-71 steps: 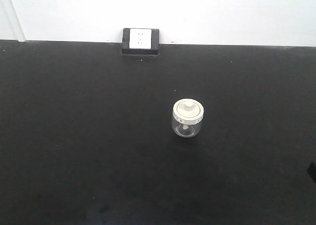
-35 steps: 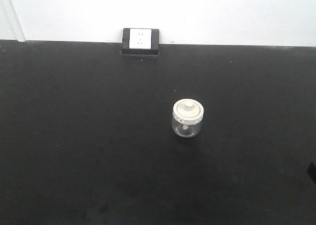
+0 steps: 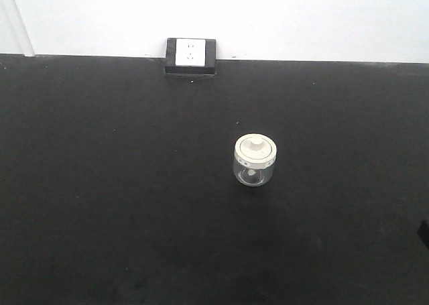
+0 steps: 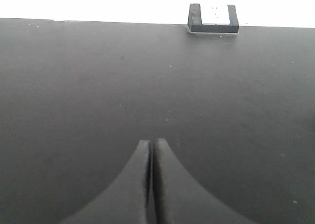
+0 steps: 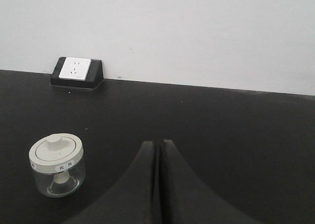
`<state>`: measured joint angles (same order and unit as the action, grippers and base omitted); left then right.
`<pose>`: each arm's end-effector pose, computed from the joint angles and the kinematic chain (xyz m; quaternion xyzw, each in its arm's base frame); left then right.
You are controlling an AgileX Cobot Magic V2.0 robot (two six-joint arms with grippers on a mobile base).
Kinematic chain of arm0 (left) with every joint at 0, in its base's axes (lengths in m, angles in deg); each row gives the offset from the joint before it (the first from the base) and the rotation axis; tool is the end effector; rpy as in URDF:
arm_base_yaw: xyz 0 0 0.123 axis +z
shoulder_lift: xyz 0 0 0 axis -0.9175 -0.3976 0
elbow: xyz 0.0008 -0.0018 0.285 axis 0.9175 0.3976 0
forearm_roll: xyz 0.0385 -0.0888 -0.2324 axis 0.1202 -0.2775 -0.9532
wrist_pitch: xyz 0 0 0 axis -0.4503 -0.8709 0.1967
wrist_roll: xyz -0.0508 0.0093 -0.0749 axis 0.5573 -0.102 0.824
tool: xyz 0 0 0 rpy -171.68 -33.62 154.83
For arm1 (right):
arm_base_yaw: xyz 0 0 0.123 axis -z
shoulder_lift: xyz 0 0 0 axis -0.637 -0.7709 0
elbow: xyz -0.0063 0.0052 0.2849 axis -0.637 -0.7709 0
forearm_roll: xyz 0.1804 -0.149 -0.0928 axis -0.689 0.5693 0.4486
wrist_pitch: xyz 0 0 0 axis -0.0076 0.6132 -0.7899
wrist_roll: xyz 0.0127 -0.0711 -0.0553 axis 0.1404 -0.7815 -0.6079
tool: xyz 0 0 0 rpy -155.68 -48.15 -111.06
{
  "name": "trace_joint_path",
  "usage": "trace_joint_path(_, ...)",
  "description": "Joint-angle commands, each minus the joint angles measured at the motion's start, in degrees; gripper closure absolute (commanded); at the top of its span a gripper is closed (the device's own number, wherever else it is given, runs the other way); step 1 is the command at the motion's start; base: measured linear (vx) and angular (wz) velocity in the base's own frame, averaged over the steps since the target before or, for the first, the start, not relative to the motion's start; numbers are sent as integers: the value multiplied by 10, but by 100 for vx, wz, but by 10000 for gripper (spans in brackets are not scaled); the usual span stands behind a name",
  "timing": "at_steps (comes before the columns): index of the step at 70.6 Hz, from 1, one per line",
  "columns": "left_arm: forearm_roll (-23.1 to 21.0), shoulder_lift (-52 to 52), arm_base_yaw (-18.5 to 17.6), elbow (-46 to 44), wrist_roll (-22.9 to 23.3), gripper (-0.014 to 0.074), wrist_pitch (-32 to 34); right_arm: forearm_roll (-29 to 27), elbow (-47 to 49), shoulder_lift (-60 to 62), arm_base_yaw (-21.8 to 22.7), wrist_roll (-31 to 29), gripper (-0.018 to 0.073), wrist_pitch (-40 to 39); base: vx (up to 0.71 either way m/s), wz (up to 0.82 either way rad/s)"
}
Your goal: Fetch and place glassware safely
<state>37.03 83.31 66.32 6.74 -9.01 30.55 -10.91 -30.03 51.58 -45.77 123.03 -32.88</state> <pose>0.0548 -0.0018 0.1799 -0.0095 0.7749 -0.0214 0.6316 0.1134 0.0091 0.2826 -0.0527 0.7455 0.0014 0.6645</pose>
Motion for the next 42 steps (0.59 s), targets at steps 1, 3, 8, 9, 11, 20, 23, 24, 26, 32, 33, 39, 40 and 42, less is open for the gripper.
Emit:
trace_joint_path(1,-6,7,1,17,5,603,47,4,17,-1,2,0,563,-22,0,0)
trace_joint_path(3,-6,7,1,17,5,603,47,4,17,-1,2,0,563,-21,0,0)
trace_joint_path(8,-6,7,1,17,5,603,47,4,17,-1,2,0,563,-20,0,0)
trace_joint_path(9,-6,7,1,17,5,603,47,4,17,-1,2,0,563,-20,0,0)
trace_joint_path(11,-6,7,1,17,5,603,47,4,17,-1,2,0,563,-20,0,0)
trace_joint_path(20,-6,7,1,17,5,603,47,4,17,-1,2,0,563,-20,0,0)
trace_joint_path(23,-6,7,1,17,5,603,47,4,17,-1,2,0,563,-20,0,0)
trace_joint_path(24,-6,7,1,17,5,603,47,4,17,-1,2,0,563,-20,0,0)
trace_joint_path(26,-6,7,1,17,5,603,47,4,17,-1,2,0,563,-20,0,0)
trace_joint_path(32,-6,7,1,17,5,603,47,4,17,-1,2,0,563,-20,0,0)
trace_joint_path(33,-6,7,1,17,5,603,47,4,17,-1,2,0,563,-20,0,0)
trace_joint_path(39,-6,7,1,17,5,603,47,4,17,-1,2,0,563,-20,0,0)
trace_joint_path(40,-6,7,1,17,5,603,47,4,17,-1,2,0,563,-20,0,0)
trace_joint_path(42,-6,7,1,17,5,603,47,4,17,-1,2,0,563,-20,0,0)
